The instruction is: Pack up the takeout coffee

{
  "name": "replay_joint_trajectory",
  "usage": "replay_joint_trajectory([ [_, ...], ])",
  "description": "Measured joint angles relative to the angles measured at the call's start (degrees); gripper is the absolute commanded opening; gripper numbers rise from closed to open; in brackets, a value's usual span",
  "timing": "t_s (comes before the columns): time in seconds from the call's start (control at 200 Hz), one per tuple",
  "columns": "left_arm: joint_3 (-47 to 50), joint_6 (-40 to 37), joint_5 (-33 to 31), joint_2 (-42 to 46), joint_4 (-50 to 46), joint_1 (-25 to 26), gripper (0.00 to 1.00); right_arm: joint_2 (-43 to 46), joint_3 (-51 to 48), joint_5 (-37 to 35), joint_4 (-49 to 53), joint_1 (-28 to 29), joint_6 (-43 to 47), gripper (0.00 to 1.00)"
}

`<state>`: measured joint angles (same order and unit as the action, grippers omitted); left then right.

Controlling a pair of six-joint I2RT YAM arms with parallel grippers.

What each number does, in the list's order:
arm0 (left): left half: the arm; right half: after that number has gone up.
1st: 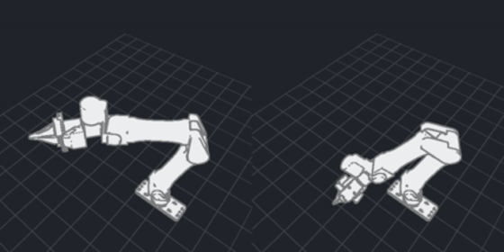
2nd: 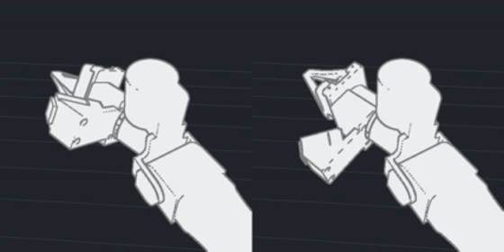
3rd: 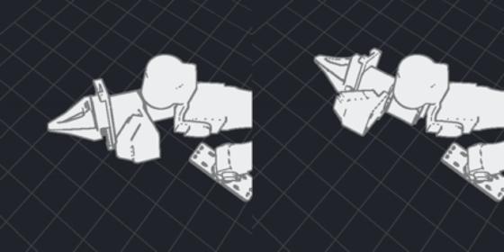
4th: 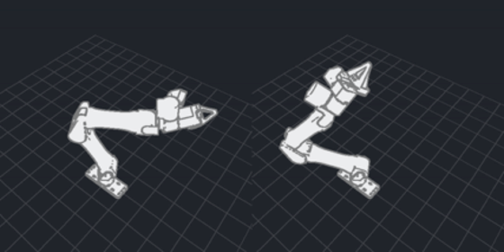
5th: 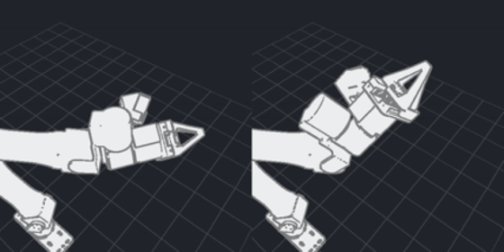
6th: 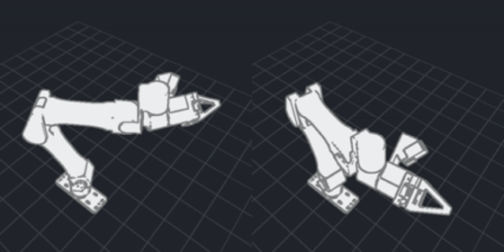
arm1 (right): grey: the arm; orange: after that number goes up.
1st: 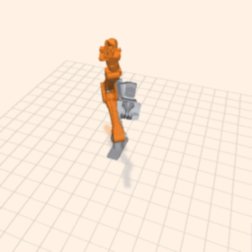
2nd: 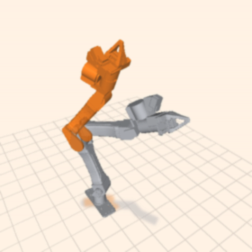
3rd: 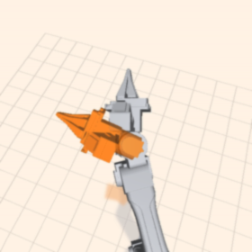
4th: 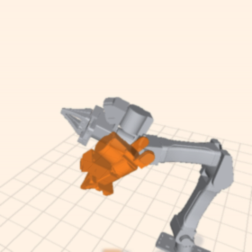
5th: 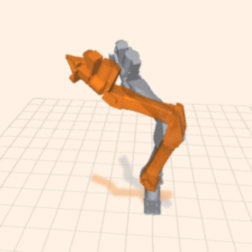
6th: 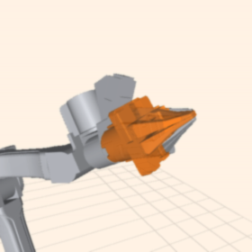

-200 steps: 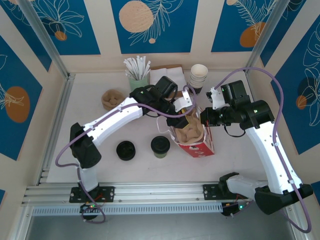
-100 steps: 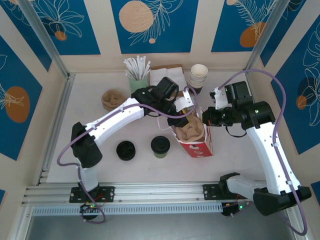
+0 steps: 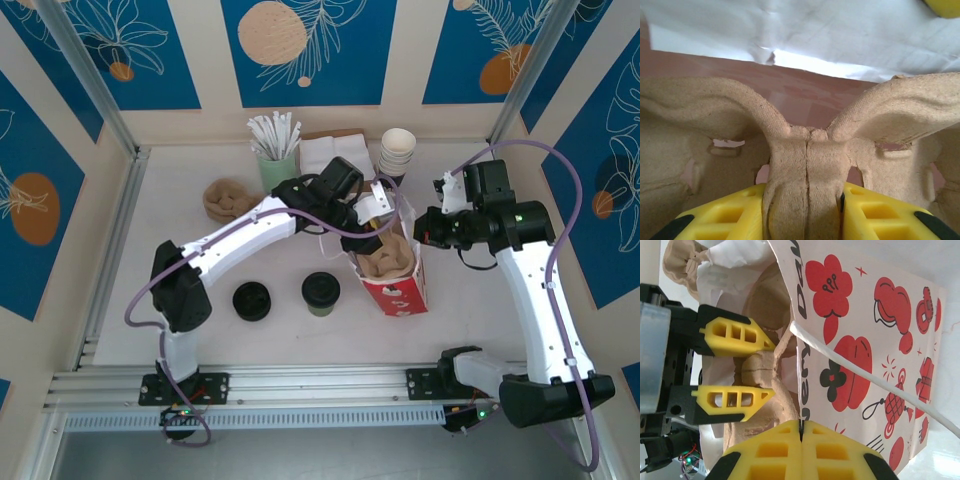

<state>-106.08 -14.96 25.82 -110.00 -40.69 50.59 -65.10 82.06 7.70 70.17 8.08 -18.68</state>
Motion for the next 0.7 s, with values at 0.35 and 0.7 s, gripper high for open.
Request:
replay_joint_trajectory([
  [0.35,-1.14,4.66,-0.94,-0.87,0.79,0.24,0.35,-1.84,6.82,-1.01,4.83,-0.66,-2.93,0.36],
  [0.7,-5.46,11.93,-8.09,-2.95,-1.6,1.2,0.35,2.8,11.56,-0.92,16.59,-0.98,-6.8,0.38],
])
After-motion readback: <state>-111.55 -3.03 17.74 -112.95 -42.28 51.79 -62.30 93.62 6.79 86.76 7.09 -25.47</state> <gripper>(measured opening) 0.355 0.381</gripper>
